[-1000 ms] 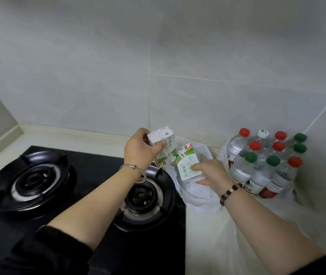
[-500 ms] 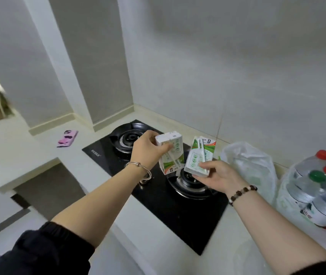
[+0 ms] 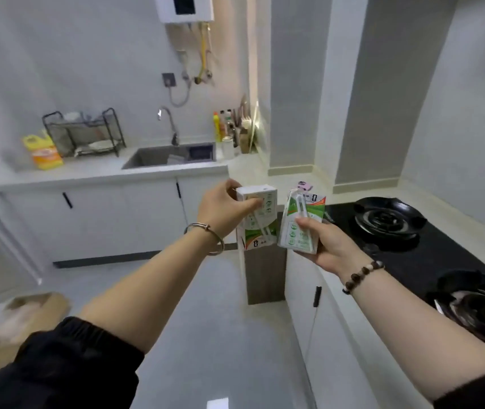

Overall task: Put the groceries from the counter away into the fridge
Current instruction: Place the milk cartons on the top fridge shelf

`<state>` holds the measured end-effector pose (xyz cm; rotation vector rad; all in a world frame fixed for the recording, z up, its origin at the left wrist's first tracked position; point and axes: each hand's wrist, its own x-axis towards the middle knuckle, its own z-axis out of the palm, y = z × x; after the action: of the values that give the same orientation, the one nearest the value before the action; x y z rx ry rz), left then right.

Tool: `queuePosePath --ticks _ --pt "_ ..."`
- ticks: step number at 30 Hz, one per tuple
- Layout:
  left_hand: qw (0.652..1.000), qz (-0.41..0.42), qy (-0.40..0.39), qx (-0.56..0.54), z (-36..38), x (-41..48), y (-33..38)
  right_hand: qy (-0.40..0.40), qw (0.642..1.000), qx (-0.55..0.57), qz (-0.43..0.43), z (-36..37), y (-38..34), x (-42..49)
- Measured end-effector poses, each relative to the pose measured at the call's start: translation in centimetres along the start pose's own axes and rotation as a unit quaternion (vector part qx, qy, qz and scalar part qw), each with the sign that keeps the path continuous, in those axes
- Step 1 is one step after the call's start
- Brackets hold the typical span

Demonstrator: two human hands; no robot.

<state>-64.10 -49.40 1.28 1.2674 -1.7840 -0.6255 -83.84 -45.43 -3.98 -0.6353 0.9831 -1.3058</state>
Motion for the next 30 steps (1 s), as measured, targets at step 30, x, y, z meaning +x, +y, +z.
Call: queuePosePath --ticks 30 --pt "0.825 -0.119 0.552 -0.024 -51.0 -22.0 -11.2 -0.459 0.871 -0.122 -0.127 58.0 19.8 -7.7"
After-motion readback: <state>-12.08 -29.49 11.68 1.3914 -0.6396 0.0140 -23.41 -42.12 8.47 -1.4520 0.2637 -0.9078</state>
